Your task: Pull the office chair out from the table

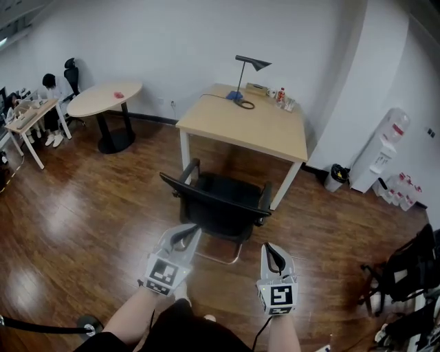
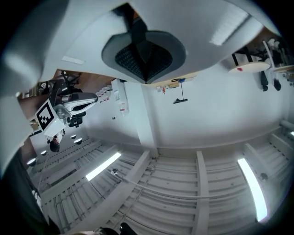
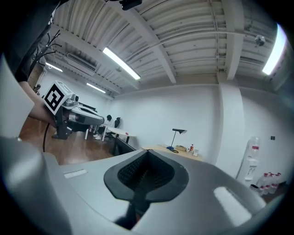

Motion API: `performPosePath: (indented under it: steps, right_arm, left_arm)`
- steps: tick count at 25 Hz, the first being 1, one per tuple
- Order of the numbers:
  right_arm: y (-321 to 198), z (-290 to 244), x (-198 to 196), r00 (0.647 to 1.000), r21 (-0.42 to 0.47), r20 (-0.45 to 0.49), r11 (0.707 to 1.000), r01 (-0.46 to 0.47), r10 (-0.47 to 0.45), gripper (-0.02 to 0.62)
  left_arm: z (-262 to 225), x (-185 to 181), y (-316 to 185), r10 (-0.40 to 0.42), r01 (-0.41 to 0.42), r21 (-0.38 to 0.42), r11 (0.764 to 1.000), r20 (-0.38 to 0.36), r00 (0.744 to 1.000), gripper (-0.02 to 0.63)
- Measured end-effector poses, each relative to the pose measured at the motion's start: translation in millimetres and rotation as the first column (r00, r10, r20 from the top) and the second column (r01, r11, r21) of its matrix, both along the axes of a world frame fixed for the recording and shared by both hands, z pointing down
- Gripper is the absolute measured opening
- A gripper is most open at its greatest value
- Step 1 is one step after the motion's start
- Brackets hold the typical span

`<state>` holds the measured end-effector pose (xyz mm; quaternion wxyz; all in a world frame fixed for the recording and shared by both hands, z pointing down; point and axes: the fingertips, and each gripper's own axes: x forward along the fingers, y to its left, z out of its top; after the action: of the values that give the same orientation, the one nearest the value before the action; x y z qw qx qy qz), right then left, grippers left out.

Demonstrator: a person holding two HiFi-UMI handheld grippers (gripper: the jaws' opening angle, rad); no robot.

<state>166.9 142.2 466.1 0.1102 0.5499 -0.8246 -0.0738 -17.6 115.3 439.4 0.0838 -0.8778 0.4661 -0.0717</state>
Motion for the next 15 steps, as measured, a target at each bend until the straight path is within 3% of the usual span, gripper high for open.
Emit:
performPosePath:
  steps: [5,9,15]
  right_arm:
    - [16,8,-5,0.999,-0.025,0.032,0.999,0.021,-0.02,0.012]
    - [19,8,-12,0.994,-0.041,0.109,0.999,0.014,-0.01,0.012]
    - [17,-5,-29,0.984,-0.037,0.179,0.999,0.001,0.006,0.012]
  left_arm:
    - [-11,-10,16,-0.02,0.022,0.055,0.998,-0.038,0.999,0.002]
    - [5,-19,17,-0.011,0.011,0.018,1.0,-0.029,1.0,0.002]
    - [-2,-43,13,-0.007,0.007,-0.002,1.0,-0.117,0.993,0.002]
